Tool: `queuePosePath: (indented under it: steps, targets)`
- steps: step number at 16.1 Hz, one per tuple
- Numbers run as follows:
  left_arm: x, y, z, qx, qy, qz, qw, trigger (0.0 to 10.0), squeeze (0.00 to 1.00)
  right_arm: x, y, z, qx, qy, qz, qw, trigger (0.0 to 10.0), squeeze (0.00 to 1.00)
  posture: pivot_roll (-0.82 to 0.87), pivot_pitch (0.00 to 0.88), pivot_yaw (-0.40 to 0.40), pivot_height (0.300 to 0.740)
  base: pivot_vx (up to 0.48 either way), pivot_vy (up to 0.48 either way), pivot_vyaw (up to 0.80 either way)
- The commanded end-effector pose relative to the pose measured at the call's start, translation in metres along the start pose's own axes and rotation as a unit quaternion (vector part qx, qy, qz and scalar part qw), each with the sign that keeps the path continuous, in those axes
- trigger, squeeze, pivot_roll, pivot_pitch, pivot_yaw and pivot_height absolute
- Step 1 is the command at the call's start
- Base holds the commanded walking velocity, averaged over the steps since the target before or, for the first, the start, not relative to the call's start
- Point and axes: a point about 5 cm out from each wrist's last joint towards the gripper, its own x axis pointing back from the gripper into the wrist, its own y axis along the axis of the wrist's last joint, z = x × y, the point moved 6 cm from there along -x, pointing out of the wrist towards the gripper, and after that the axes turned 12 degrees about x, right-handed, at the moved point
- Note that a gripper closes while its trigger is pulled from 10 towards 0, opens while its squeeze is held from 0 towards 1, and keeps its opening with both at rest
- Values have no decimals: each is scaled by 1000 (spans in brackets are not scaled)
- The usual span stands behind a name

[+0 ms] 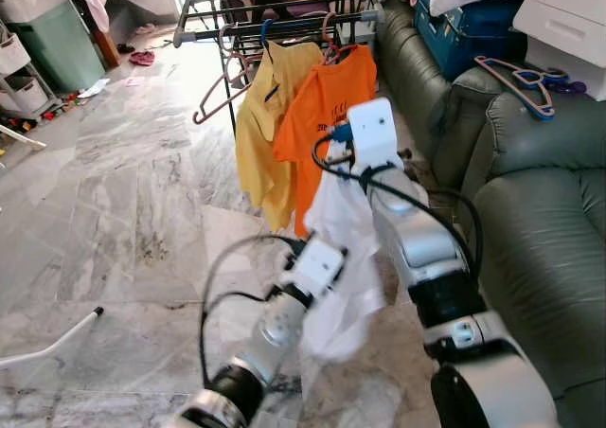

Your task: Hang hanger

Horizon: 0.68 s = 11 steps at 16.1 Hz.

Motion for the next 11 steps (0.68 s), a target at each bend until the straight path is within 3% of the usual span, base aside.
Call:
queuePosePath:
  steps: [1,2,4,5,6,9,11]
  targets:
    - [-2,2,12,-12,23,-5,1000,10000,0,-4,15,-1,2,1,-19,1000,10000,0,-218,59,90,740,0,0,0]
    - [-3,6,22,-37,34,-14,999,10000,0,-5,15,-3,4,0,-18,1000,10000,0,-215,58,89,740,0,0,0]
    - [-5,10,40,-46,47,-20,998,10000,0,-7,12,-7,9,0,-15,1000,10000,0,-206,55,85,740,0,0,0]
    - [-4,9,56,-22,48,-9,999,10000,0,-10,5,-11,27,4,-9,1000,10000,0,-197,54,81,740,0,0,0]
    - [-4,8,57,-3,36,-6,999,10000,0,-11,-1,-14,36,3,-3,999,10000,0,-191,53,81,740,0,0,0]
    - [-1,11,37,46,-29,-20,998,10000,0,-19,-13,-30,71,-13,18,997,10000,0,-179,55,77,740,0,0,0]
    - [6,4,11,76,-70,-18,994,10000,0,-25,-11,-48,75,-39,27,996,10000,0,-178,63,71,740,0,0,0]
